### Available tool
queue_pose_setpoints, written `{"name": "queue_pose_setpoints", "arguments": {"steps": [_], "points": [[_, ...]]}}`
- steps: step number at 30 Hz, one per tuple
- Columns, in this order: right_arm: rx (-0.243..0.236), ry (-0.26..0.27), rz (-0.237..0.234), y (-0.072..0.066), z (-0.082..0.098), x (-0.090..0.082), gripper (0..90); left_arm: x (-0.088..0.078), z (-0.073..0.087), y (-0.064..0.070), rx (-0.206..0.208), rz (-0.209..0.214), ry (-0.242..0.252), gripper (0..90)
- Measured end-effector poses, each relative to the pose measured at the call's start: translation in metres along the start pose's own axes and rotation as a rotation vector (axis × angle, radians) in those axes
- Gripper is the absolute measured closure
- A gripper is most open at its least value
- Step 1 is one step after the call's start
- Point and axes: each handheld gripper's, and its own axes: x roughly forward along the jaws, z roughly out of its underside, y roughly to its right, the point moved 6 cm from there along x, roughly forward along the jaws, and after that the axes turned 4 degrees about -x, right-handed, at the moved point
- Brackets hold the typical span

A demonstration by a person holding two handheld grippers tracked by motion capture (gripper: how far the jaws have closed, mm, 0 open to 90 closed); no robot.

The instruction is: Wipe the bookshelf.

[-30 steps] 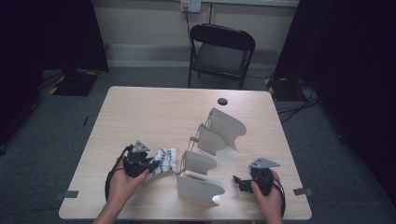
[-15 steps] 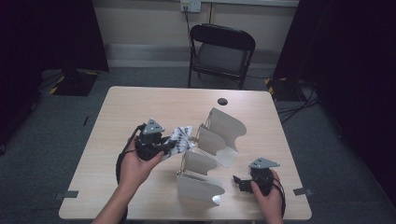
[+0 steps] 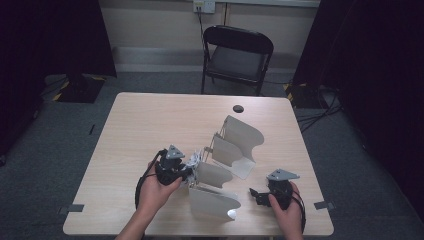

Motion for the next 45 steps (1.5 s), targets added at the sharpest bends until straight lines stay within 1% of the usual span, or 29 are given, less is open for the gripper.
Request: {"name": "queue_pose_setpoints", "arguments": {"steps": [1, 2, 4, 5, 9, 10, 11, 12, 15, 16, 19, 20, 22, 24, 26, 30, 31, 32, 34, 36, 38, 41, 42, 43, 44, 45], "points": [[0.000, 0.000, 0.000, 0.000, 0.000, 0.000, 12.1, 0.004, 0.004, 0.001, -0.017, 0.003, -0.001, 74.0], [0.000, 0.000, 0.000, 0.000, 0.000, 0.000, 12.1, 0.006, 0.006, 0.000, -0.012, 0.002, -0.004, 74.0], [0.000, 0.000, 0.000, 0.000, 0.000, 0.000, 12.1, 0.011, 0.013, -0.001, -0.024, 0.005, -0.012, 74.0], [0.000, 0.000, 0.000, 0.000, 0.000, 0.000, 12.1, 0.013, 0.016, -0.001, -0.021, 0.008, -0.017, 73.9], [0.000, 0.000, 0.000, 0.000, 0.000, 0.000, 12.1, 0.021, 0.027, 0.000, -0.031, 0.011, -0.033, 73.7], [0.000, 0.000, 0.000, 0.000, 0.000, 0.000, 12.1, 0.022, 0.029, -0.001, -0.025, 0.008, -0.039, 73.7], [-0.001, 0.000, 0.000, 0.000, 0.000, 0.000, 12.1, 0.023, 0.031, 0.000, -0.035, 0.012, -0.037, 73.6], [0.000, 0.000, 0.000, 0.000, 0.000, 0.000, 12.1, 0.024, 0.034, -0.001, -0.030, 0.008, -0.045, 73.5], [-0.001, 0.000, 0.000, 0.000, 0.000, 0.000, 12.1, 0.024, 0.037, -0.002, -0.035, 0.009, -0.045, 73.2], [-0.001, 0.000, 0.000, 0.000, 0.000, 0.000, 12.1, 0.023, 0.037, -0.003, -0.029, 0.007, -0.049, 73.3], [0.000, 0.000, 0.000, 0.000, 0.000, 0.000, 12.1, 0.018, 0.036, -0.007, -0.042, -0.003, -0.040, 73.2], [-0.001, 0.000, 0.000, 0.000, 0.000, 0.000, 12.1, 0.015, 0.034, -0.009, -0.045, -0.006, -0.033, 73.2], [-0.001, 0.000, 0.000, 0.000, 0.000, 0.000, 12.1, 0.006, 0.029, -0.016, -0.049, -0.025, -0.021, 73.2], [-0.001, 0.000, 0.000, 0.000, 0.000, 0.000, 12.1, -0.002, 0.023, -0.020, -0.057, -0.031, -0.004, 73.2], [0.000, 0.000, 0.000, 0.000, 0.000, 0.000, 12.1, -0.013, 0.012, -0.025, -0.053, -0.041, 0.021, 73.2], [0.000, 0.002, 0.000, 0.000, 0.000, 0.000, 12.1, -0.034, -0.015, -0.029, -0.049, -0.058, 0.079, 73.2], [0.000, 0.002, 0.000, 0.000, 0.000, 0.000, 12.1, -0.041, -0.025, -0.028, -0.043, -0.064, 0.105, 73.2], [0.001, 0.002, 0.000, 0.000, 0.000, 0.000, 12.1, -0.046, -0.034, -0.026, -0.047, -0.062, 0.129, 73.2], [0.000, 0.000, -0.001, 0.000, 0.000, 0.000, 12.1, -0.056, -0.051, -0.022, -0.020, -0.064, 0.160, 73.2], [0.000, 0.002, 0.000, 0.000, 0.000, 0.000, 12.0, -0.057, -0.060, -0.016, -0.005, -0.058, 0.173, 73.1], [0.000, 0.002, -0.001, 0.000, 0.000, 0.000, 12.1, -0.054, -0.065, -0.010, 0.009, -0.051, 0.168, 73.1], [-0.001, 0.000, 0.000, 0.000, 0.000, 0.000, 12.1, -0.042, -0.062, -0.004, 0.023, -0.046, 0.138, 73.0], [0.000, 0.000, -0.001, 0.000, 0.000, 0.000, 12.1, -0.036, -0.058, -0.003, 0.026, -0.044, 0.123, 73.0], [0.000, 0.000, -0.001, 0.000, 0.000, 0.000, 12.1, -0.033, -0.056, -0.003, 0.017, -0.038, 0.119, 73.0], [-0.001, 0.000, 0.000, 0.000, 0.000, 0.000, 12.1, -0.029, -0.053, -0.003, 0.023, -0.042, 0.107, 73.0], [-0.001, 0.000, 0.000, 0.000, 0.000, 0.000, 12.1, -0.025, -0.050, -0.003, 0.016, -0.042, 0.102, 73.0]]}}
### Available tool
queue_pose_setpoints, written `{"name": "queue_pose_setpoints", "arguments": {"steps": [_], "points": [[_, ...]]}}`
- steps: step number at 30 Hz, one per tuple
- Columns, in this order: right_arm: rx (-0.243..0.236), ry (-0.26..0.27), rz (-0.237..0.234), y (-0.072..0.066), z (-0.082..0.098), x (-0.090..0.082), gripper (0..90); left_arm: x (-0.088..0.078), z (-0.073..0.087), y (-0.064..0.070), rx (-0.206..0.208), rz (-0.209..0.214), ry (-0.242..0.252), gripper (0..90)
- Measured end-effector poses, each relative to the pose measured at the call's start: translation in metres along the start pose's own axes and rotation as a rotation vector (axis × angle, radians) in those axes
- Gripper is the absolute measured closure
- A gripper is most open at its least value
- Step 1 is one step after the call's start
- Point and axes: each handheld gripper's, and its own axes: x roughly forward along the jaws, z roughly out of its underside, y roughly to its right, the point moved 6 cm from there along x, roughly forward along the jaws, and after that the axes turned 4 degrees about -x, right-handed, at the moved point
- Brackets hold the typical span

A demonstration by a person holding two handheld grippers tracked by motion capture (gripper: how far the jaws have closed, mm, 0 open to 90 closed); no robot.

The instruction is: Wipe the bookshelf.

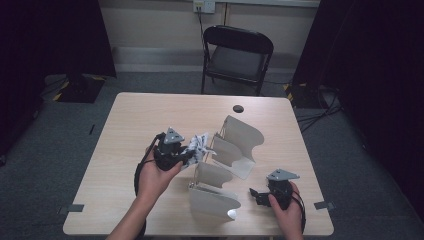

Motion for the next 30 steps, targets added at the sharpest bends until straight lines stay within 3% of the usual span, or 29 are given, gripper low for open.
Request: {"name": "queue_pose_setpoints", "arguments": {"steps": [9, 15, 26, 30], "points": [[0.000, 0.000, 0.000, 0.000, 0.000, 0.000, 12.1, 0.020, 0.023, 0.000, 0.001, 0.003, -0.041, 73.0], [-0.001, 0.000, -0.001, 0.000, 0.000, 0.000, 12.1, 0.031, 0.040, 0.001, -0.028, 0.016, -0.052, 72.9], [-0.002, 0.000, -0.002, 0.000, 0.000, 0.000, 12.0, 0.043, 0.062, 0.000, -0.027, 0.017, -0.101, 72.6], [-0.002, 0.000, -0.003, 0.000, 0.000, 0.000, 12.0, 0.050, 0.075, 0.000, -0.047, 0.023, -0.108, 72.5]]}}
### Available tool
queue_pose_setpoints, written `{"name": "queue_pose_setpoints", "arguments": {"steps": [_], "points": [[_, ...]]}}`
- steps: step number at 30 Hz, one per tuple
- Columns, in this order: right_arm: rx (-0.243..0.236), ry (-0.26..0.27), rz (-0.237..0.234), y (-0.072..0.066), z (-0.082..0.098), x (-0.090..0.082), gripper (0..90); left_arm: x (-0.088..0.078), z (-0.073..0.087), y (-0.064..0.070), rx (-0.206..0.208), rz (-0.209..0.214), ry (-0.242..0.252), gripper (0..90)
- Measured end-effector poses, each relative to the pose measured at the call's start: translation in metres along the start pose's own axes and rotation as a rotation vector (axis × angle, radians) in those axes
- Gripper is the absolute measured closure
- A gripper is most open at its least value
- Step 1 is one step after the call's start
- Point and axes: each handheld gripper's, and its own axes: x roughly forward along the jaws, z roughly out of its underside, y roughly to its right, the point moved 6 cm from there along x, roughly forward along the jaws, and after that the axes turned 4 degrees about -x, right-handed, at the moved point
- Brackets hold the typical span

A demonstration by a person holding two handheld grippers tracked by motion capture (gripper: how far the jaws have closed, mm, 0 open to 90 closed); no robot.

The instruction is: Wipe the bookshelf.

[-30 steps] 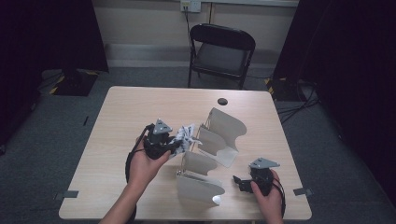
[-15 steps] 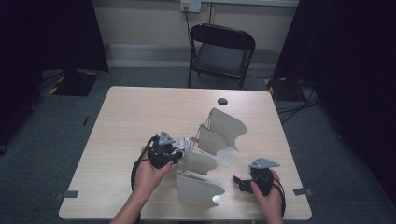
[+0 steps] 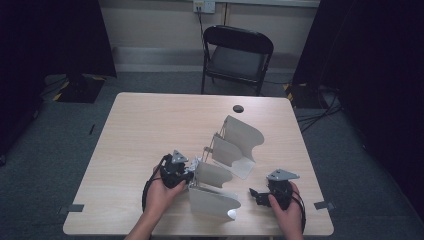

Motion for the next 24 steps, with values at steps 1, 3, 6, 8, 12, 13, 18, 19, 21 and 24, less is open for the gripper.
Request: {"name": "queue_pose_setpoints", "arguments": {"steps": [1, 3, 6, 8, 12, 13, 18, 19, 21, 24], "points": [[0.000, 0.000, 0.000, 0.000, 0.000, 0.000, 12.0, 0.001, 0.002, 0.001, -0.007, 0.002, -0.001, 72.3], [0.000, 0.000, 0.000, 0.000, 0.000, 0.000, 12.0, 0.002, 0.006, 0.000, -0.008, 0.007, 0.003, 71.9], [0.000, 0.000, 0.000, 0.000, 0.000, 0.000, 12.1, 0.000, 0.005, -0.005, -0.006, -0.009, 0.002, 71.2], [0.000, 0.000, 0.000, 0.000, 0.000, 0.000, 12.0, -0.004, 0.002, -0.012, -0.009, -0.024, 0.006, 71.1], [0.000, 0.000, 0.000, 0.000, 0.000, 0.000, 12.0, -0.010, -0.001, -0.029, -0.035, -0.058, 0.034, 69.9], [0.000, 0.000, 0.000, 0.000, 0.000, 0.000, 12.0, -0.011, -0.001, -0.033, -0.044, -0.068, 0.040, 69.0], [0.000, 0.000, -0.001, 0.000, 0.000, 0.000, 12.0, -0.014, 0.006, -0.042, -0.052, -0.082, 0.033, 57.0], [0.000, 0.000, -0.001, 0.000, 0.000, 0.000, 12.0, -0.016, 0.007, -0.042, -0.057, -0.080, 0.032, 55.4], [0.000, 0.000, -0.001, 0.000, 0.000, 0.000, 12.0, -0.020, 0.011, -0.042, -0.062, -0.078, 0.036, 51.8], [0.000, 0.000, -0.001, 0.000, 0.000, 0.000, 12.0, -0.029, 0.017, -0.040, -0.074, -0.068, 0.044, 50.0]]}}
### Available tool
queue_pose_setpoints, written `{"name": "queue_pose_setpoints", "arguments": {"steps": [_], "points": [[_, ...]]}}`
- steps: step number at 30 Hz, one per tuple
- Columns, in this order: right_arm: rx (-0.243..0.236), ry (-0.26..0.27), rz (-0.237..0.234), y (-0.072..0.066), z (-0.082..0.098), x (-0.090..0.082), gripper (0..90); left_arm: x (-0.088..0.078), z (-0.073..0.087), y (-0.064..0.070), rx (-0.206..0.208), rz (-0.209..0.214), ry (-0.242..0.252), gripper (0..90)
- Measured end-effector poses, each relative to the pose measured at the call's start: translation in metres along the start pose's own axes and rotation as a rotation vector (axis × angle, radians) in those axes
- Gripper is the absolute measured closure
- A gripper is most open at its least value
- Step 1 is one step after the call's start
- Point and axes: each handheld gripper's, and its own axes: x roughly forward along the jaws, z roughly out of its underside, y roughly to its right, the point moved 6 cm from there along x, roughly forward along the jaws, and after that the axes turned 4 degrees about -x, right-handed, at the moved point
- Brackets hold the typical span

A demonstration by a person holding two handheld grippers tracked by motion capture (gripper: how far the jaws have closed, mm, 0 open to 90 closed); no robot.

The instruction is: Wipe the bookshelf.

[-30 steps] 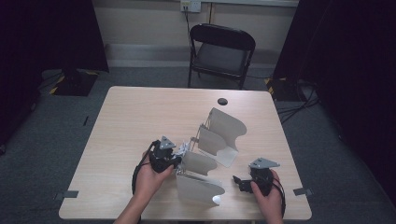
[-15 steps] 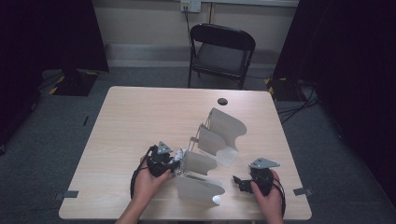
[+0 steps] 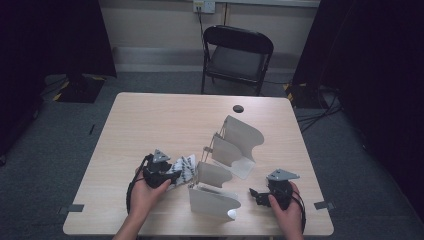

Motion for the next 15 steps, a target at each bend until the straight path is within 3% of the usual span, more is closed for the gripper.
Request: {"name": "queue_pose_setpoints", "arguments": {"steps": [8, 13, 15], "points": [[0.000, 0.000, -0.002, -0.001, 0.000, 0.000, 12.0, -0.018, 0.003, -0.001, 0.021, 0.005, 0.007, 47.7], [0.000, 0.000, -0.001, -0.001, 0.000, 0.000, 12.0, -0.015, -0.001, 0.000, 0.032, 0.011, 0.011, 48.5], [0.000, 0.000, -0.002, -0.001, 0.000, 0.000, 12.0, -0.009, 0.003, -0.001, 0.012, 0.017, 0.002, 48.6]]}}
